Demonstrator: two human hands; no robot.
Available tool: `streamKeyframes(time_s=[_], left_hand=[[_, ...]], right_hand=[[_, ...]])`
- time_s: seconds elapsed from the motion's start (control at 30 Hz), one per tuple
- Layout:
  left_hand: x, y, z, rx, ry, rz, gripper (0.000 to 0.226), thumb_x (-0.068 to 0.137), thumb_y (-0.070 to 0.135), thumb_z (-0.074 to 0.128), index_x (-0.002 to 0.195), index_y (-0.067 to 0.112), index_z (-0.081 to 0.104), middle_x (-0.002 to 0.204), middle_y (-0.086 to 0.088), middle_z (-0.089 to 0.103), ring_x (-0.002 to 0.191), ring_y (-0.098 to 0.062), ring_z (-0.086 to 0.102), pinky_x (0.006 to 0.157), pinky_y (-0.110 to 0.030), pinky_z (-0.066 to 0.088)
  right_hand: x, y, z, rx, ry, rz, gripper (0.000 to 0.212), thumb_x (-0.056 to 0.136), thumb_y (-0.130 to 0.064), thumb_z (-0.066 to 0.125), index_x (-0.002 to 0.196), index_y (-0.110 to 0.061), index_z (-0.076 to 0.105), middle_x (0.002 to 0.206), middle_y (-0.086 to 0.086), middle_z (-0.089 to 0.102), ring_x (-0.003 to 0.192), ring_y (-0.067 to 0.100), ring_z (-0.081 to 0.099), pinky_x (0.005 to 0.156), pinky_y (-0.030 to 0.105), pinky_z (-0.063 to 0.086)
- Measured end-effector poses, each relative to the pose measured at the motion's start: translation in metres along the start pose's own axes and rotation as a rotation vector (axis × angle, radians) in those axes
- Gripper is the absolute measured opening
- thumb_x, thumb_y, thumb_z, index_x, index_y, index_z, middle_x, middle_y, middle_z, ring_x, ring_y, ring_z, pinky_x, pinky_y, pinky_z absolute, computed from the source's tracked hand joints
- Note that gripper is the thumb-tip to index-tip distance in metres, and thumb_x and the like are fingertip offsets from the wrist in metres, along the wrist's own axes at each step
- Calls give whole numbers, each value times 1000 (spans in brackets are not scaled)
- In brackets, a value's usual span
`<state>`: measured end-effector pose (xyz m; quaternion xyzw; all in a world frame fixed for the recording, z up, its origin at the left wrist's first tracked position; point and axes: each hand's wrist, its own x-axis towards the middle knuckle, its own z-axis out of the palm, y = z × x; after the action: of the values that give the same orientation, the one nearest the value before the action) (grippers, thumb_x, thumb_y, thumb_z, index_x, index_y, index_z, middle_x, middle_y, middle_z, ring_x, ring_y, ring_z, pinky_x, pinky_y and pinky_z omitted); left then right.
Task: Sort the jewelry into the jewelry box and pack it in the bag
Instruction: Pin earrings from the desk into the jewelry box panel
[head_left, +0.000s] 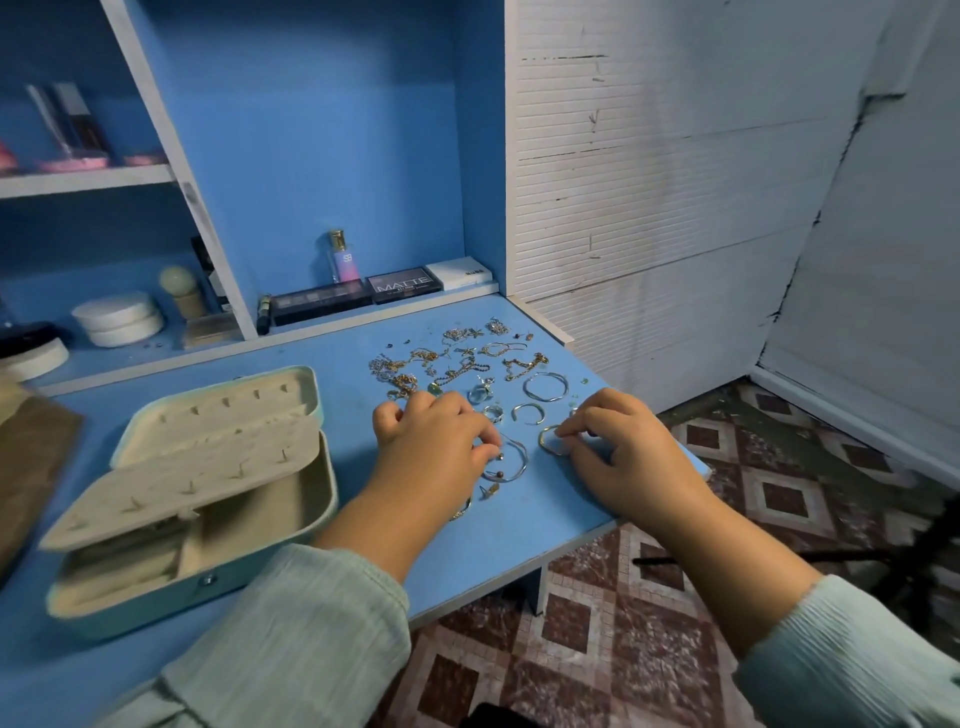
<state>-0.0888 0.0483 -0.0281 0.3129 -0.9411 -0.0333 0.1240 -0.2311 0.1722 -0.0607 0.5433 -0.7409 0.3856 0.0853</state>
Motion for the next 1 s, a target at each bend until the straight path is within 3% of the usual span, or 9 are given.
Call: streamKeyframes(time_s=[0.17, 0.47, 0.57, 0.63, 0.7, 0.77, 0.87, 1.0], left_hand=[[-1, -1, 1, -25, 39, -24, 20, 96, 44, 39, 104, 42, 58, 118, 19, 47, 117, -9, 33, 95, -35, 15], [-5, -1, 8, -132, 97, -41, 14, 96, 38, 36, 97, 38, 50, 103, 20, 44, 110, -8, 37, 84, -29, 12], [-4, -2, 9, -168, 117, -57, 14, 96, 35, 34, 95, 35, 48, 99, 19, 43, 108, -9, 37, 79, -27, 10], [-3, -2, 11, -191, 121, -71, 15, 97, 33, 33, 95, 33, 48, 99, 16, 45, 106, -10, 37, 79, -27, 11], [-2, -3, 11, -206, 119, -80, 16, 97, 32, 32, 94, 31, 47, 99, 14, 45, 106, -12, 37, 81, -27, 13], [-2, -3, 12, -217, 122, -87, 16, 98, 31, 31, 93, 30, 46, 99, 13, 45, 105, -12, 37, 80, -27, 13], [-1, -5, 12, -225, 120, -87, 18, 98, 29, 29, 93, 28, 47, 99, 12, 46, 105, -12, 36, 78, -25, 11], [0, -6, 13, -208, 109, -77, 26, 99, 29, 26, 98, 24, 51, 101, 10, 47, 104, -13, 36, 78, -26, 12]], right_hand=[[5, -1, -1, 14, 35, 103, 14, 85, -1, 59, 93, -5, 70, 87, -3, 51, 76, 10, 45, 69, 2, 33], [11, -3, -14, 188, 84, 370, 20, 92, -8, 51, 93, -17, 69, 85, -7, 54, 71, -1, 49, 61, 2, 35], [15, 1, -25, 217, 88, 470, 22, 92, -10, 49, 92, -22, 67, 74, -10, 52, 48, -5, 47, 46, 5, 34], [22, 4, -31, 149, 30, 477, 21, 92, -10, 49, 94, -21, 67, 65, -8, 52, 39, 1, 42, 39, 10, 31], [30, 5, -35, 62, -71, 479, 20, 93, -13, 49, 96, -20, 67, 69, -3, 58, 48, 6, 47, 43, 13, 33], [36, 5, -36, -7, -152, 482, 20, 93, -15, 49, 101, -19, 67, 90, 0, 65, 74, 20, 58, 62, 25, 44], [44, 5, -34, -82, -245, 450, 22, 93, -14, 49, 108, -16, 65, 109, -2, 62, 88, 14, 54, 73, 22, 37], [52, 3, -31, -186, -346, 390, 24, 93, -15, 50, 113, -14, 63, 115, 2, 62, 103, 18, 55, 80, 22, 38]])
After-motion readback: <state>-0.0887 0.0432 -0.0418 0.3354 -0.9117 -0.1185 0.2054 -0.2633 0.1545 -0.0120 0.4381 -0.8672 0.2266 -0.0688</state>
